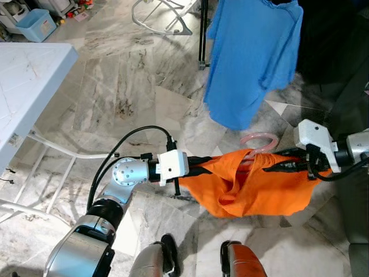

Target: Hang hanger

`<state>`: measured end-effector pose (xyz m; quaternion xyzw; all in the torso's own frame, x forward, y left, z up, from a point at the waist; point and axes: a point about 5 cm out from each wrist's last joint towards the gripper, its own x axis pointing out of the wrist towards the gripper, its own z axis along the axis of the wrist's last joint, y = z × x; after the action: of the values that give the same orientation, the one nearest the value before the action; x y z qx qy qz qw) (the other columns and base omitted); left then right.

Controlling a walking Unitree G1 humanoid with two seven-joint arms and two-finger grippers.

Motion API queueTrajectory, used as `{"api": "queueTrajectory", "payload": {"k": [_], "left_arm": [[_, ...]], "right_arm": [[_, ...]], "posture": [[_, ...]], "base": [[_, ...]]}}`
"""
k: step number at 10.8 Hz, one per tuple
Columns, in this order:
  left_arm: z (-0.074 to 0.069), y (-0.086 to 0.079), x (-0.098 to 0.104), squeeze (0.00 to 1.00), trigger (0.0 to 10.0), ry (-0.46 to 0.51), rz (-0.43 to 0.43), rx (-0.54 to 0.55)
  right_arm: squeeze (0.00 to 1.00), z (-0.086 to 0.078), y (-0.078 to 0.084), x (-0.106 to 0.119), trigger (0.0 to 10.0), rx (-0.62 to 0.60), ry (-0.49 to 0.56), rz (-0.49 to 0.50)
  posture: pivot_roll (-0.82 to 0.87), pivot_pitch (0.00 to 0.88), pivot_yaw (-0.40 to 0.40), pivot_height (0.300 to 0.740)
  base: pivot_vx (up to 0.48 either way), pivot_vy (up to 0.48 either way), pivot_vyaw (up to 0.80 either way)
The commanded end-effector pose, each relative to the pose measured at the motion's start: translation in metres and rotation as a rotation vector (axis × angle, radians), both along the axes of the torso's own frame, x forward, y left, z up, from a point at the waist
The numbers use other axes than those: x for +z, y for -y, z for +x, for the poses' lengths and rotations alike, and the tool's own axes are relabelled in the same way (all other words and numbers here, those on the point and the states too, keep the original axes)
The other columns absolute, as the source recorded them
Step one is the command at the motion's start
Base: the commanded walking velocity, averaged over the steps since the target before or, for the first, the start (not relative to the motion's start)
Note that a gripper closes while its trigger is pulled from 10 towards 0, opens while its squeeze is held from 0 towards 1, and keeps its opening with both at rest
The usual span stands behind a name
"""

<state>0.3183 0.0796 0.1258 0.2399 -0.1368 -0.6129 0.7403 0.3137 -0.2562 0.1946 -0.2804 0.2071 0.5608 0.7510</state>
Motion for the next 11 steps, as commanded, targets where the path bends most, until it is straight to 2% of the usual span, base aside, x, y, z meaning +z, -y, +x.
{"api": "queueTrajectory", "payload": {"k": [1,3,4,5,6,7,8,10,11], "left_arm": [[-0.004,0.003,-0.003,0.0,0.0,0.001,0.017,-0.029],[0.0,0.004,0.002,0.0,0.0,0.014,-0.002,-0.009],[0.003,0.003,0.002,0.0,0.0,0.014,-0.021,0.041],[0.004,0.001,-0.002,0.13,10.0,0.014,-0.041,0.103],[0.004,-0.001,-0.006,0.93,10.0,0.007,-0.06,0.157],[0.005,-0.004,-0.011,1.0,10.0,-0.004,-0.063,0.205],[0.006,-0.007,-0.015,1.0,10.0,-0.019,-0.066,0.247],[0.011,-0.012,-0.014,1.0,10.0,0.02,-0.051,0.32],[0.018,-0.019,-0.011,1.0,10.0,0.054,-0.071,0.424]], "right_arm": [[0.0,-0.001,-0.008,0.005,0.0,0.055,0.006,0.003],[0.0,-0.007,-0.004,-0.007,0.0,0.064,-0.051,-0.019],[0.0,-0.008,-0.007,-0.012,0.0,0.045,-0.053,0.004],[0.0,-0.009,-0.011,-0.021,0.0,0.015,-0.045,0.034],[0.0,-0.011,-0.013,-0.033,0.0,-0.013,-0.048,0.059],[0.0,-0.014,-0.015,-0.044,0.0,-0.037,-0.056,0.076],[0.0,-0.014,-0.017,-0.056,0.0,-0.077,-0.05,0.09],[0.0,-0.012,-0.018,-0.064,0.0,-0.141,-0.018,0.114],[0.0,-0.007,-0.019,-0.071,0.0,-0.212,0.041,0.099]], "posture": [[-0.34,0.249,0.14,0.74],[-0.33,0.249,0.135,0.74],[-0.33,0.248,0.131,0.74],[-0.33,0.245,0.127,0.74],[-0.33,0.243,0.123,0.74],[-0.34,0.239,0.117,0.74],[-0.34,0.236,0.113,0.74],[-0.34,0.233,0.11,0.74],[-0.34,0.23,0.107,0.74]], "base": [[0.0,0.0,0.0],[0.0,0.0,0.0],[0.0,0.0,0.0],[0.0,0.0,0.0],[0.0,0.0,0.0],[0.0,0.0,0.0],[0.0,0.0,0.0],[0.0,0.0,0.0],[0.0,0.0,0.0]]}}
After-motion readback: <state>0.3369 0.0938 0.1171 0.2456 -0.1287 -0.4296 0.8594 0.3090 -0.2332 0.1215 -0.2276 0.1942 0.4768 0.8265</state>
